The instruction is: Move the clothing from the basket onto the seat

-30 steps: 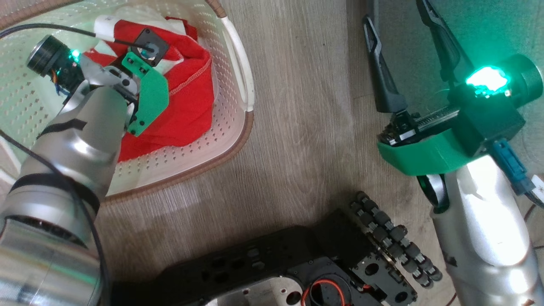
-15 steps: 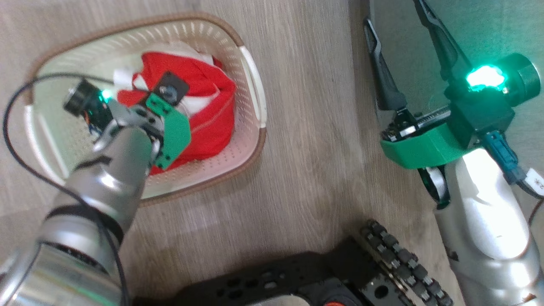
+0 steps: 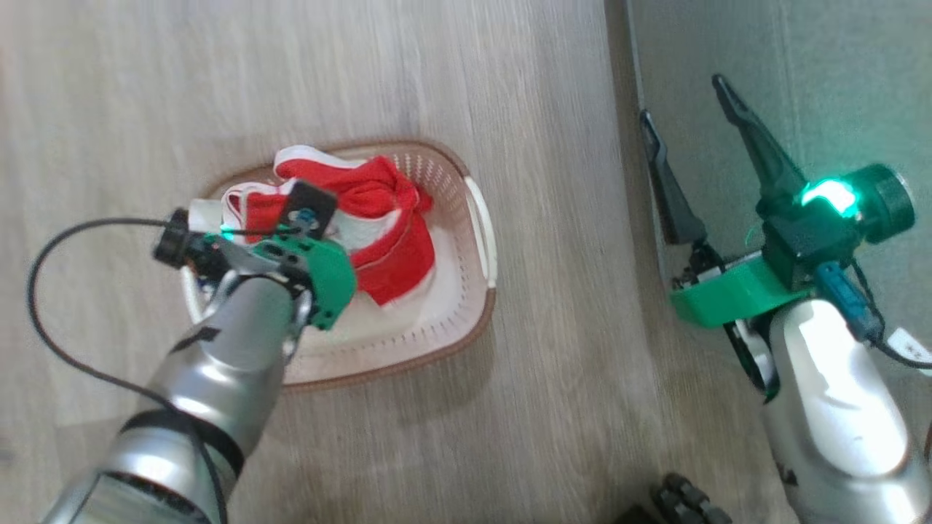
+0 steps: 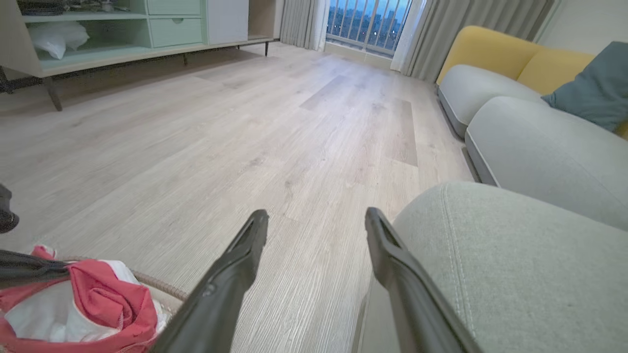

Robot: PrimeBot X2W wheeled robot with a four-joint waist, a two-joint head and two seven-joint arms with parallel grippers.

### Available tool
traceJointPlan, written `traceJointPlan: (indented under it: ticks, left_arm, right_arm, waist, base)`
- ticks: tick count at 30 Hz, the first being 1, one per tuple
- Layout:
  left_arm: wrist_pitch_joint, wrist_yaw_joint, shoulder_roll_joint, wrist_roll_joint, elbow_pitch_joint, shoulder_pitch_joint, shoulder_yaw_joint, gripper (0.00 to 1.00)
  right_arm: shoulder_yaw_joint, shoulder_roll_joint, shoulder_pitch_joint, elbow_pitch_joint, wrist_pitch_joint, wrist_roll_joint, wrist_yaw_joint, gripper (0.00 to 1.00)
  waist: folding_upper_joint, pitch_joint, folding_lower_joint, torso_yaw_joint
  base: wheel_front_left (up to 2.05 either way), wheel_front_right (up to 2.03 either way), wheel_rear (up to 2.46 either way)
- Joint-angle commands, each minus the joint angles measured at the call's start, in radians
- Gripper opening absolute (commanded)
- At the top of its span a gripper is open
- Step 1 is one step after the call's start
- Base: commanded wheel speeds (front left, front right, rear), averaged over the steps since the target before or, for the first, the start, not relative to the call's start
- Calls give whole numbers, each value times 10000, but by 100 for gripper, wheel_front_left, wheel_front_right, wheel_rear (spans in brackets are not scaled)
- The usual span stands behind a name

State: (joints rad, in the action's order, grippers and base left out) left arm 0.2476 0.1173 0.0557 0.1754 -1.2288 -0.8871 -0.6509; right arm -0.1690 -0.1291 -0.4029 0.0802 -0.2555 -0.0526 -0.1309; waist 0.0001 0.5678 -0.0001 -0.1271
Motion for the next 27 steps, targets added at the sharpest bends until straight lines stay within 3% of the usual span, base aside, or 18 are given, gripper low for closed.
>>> traceJointPlan:
  ticks: [1, 13, 27]
  left_arm:
    - [135, 154, 106, 78, 657, 176, 266, 0]
    - [140, 1010, 324, -151, 4004, 2332, 995, 0]
    - [141, 1283, 530, -835, 7877, 4141, 2280, 0]
  right_arm:
    - [-127, -35, 454, -203, -63, 10, 2, 100]
    - [12, -118, 1380, 103, -63, 38, 2, 100]
    - [77, -11, 2078, 196, -63, 61, 2, 100]
  waist:
    - [-1, -923, 1, 511]
    - [-1, -2635, 1, 1161]
    - [-1, -4135, 1, 1375]
  base:
    - [0, 0, 0]
    - [0, 0, 0]
    - [0, 0, 0]
